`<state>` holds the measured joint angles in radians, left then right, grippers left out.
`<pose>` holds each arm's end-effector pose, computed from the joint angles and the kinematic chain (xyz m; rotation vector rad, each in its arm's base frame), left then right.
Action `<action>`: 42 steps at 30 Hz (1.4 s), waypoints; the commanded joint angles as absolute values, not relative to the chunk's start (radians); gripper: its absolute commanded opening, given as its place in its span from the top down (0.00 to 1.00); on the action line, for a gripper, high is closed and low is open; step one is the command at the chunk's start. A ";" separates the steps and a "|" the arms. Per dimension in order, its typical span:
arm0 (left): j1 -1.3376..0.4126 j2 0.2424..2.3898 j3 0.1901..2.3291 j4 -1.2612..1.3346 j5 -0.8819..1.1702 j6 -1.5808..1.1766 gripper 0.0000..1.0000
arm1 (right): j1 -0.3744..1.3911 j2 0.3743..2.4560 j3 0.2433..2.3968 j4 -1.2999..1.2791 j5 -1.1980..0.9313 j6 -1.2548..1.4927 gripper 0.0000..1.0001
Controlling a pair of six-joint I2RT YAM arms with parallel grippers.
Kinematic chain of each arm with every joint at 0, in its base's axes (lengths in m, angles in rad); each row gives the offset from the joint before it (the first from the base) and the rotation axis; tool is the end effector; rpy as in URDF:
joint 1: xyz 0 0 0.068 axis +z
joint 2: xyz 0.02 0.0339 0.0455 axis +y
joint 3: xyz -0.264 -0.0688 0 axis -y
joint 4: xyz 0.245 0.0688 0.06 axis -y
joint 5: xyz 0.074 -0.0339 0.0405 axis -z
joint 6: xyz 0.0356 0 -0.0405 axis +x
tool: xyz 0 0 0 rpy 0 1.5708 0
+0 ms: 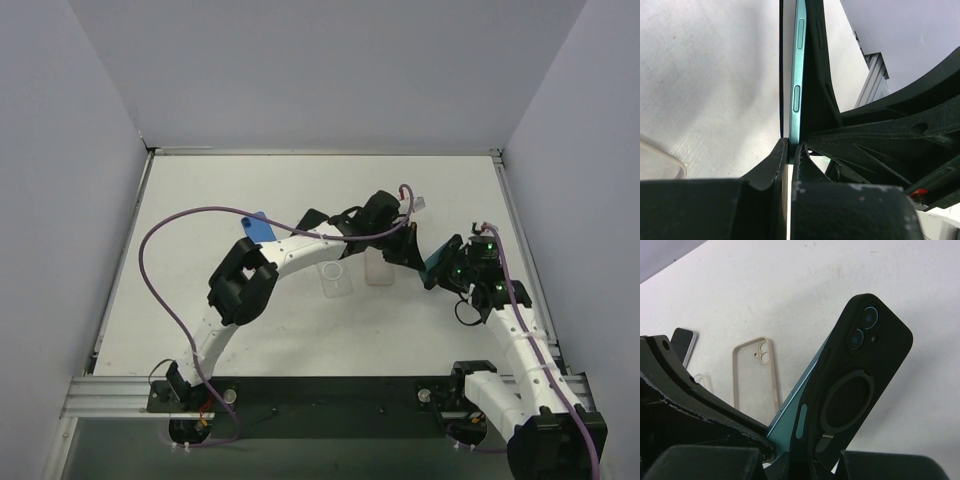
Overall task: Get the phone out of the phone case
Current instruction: Remove the phone case from the phone.
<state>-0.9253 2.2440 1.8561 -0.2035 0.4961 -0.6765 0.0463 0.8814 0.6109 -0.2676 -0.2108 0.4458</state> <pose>0.3002 -0.4268 0.2241 0.6300 2.3819 -1.3648 0.1971 0.0166 0.2538 0.2979 2.1175 0.5142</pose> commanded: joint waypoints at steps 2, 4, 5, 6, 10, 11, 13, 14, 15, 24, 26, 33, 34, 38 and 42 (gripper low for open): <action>-0.790 2.206 1.780 -0.169 0.314 -0.684 1.00 | 0.035 0.815 0.591 -0.370 -0.175 0.452 1.00; -0.781 2.195 1.747 -0.155 0.313 -0.687 1.00 | 0.035 0.802 0.583 -0.370 -0.173 0.459 1.00; -0.772 2.186 1.737 -0.147 0.314 -0.687 1.00 | 0.035 0.798 0.580 -0.370 -0.170 0.462 1.00; -0.769 2.183 1.726 -0.140 0.318 -0.689 1.00 | 0.035 0.787 0.575 -0.368 -0.161 0.466 1.00; -0.756 2.184 1.698 -0.123 0.318 -0.683 1.00 | 0.035 0.738 0.534 -0.331 -0.147 0.462 1.00; -0.756 2.187 1.687 -0.120 0.318 -0.684 1.00 | 0.035 0.727 0.531 -0.331 -0.140 0.462 1.00; -0.753 2.189 1.677 -0.106 0.322 -0.692 1.00 | 0.035 0.709 0.526 -0.331 -0.129 0.457 1.00; -0.752 2.192 1.674 -0.101 0.325 -0.695 1.00 | 0.035 0.701 0.525 -0.331 -0.126 0.456 1.00; -0.750 2.194 1.675 -0.100 0.327 -0.696 1.00 | 0.035 0.693 0.525 -0.331 -0.123 0.456 1.00; -0.715 2.177 1.669 -0.101 0.330 -0.689 1.00 | 0.035 0.670 0.511 -0.334 -0.086 0.462 1.00; -0.703 2.171 1.663 -0.103 0.324 -0.690 1.00 | 0.035 0.669 0.515 -0.334 -0.090 0.462 1.00; -0.692 2.168 1.655 -0.088 0.334 -0.698 1.00 | 0.035 0.634 0.534 -0.324 -0.107 0.469 1.00; -0.692 2.168 1.655 -0.083 0.340 -0.706 1.00 | 0.035 0.632 0.543 -0.328 -0.100 0.472 1.00; -0.701 2.163 1.655 -0.051 0.377 -0.732 1.00 | 0.035 0.630 0.554 -0.344 -0.042 0.494 1.00; -0.722 2.166 1.661 -0.014 0.420 -0.776 1.00 | 0.034 0.624 0.561 -0.359 -0.005 0.514 1.00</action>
